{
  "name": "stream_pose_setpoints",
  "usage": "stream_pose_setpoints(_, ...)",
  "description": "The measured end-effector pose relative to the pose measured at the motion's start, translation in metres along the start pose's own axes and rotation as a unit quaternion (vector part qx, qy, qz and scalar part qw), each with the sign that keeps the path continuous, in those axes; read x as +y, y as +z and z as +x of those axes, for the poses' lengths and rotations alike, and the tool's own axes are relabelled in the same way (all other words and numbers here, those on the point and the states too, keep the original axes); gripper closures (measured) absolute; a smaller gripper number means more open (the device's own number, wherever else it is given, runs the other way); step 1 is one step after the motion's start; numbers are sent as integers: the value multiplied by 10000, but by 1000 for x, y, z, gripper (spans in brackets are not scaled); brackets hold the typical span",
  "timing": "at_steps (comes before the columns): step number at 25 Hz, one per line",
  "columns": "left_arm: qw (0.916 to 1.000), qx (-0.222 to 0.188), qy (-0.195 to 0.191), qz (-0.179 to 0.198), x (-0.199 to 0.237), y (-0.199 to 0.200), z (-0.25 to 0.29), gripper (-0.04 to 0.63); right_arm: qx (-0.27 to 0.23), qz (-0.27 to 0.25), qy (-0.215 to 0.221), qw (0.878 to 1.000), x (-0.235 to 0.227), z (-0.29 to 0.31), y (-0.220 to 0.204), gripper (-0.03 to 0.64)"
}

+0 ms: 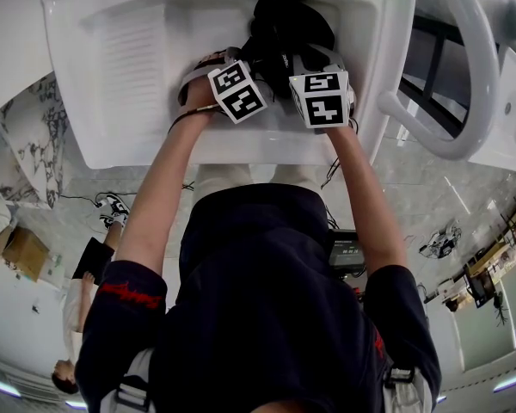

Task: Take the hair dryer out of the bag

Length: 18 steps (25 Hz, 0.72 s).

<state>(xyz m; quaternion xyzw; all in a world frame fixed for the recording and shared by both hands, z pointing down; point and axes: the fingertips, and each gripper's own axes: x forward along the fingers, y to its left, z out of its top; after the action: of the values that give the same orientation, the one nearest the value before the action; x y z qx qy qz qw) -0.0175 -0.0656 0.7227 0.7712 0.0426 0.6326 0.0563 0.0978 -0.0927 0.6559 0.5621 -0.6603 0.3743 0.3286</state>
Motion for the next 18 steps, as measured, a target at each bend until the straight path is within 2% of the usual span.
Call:
stream_pose_setpoints(9, 9999, 114, -111, 49, -10, -4, -11, 391, -9, -120, 63, 9999, 4, -6, 2, 552)
stream_pose_setpoints(18, 9979, 96, -538, 355, -19, -11, -30, 391, -83, -127, 118, 9998, 6, -9, 11, 552)
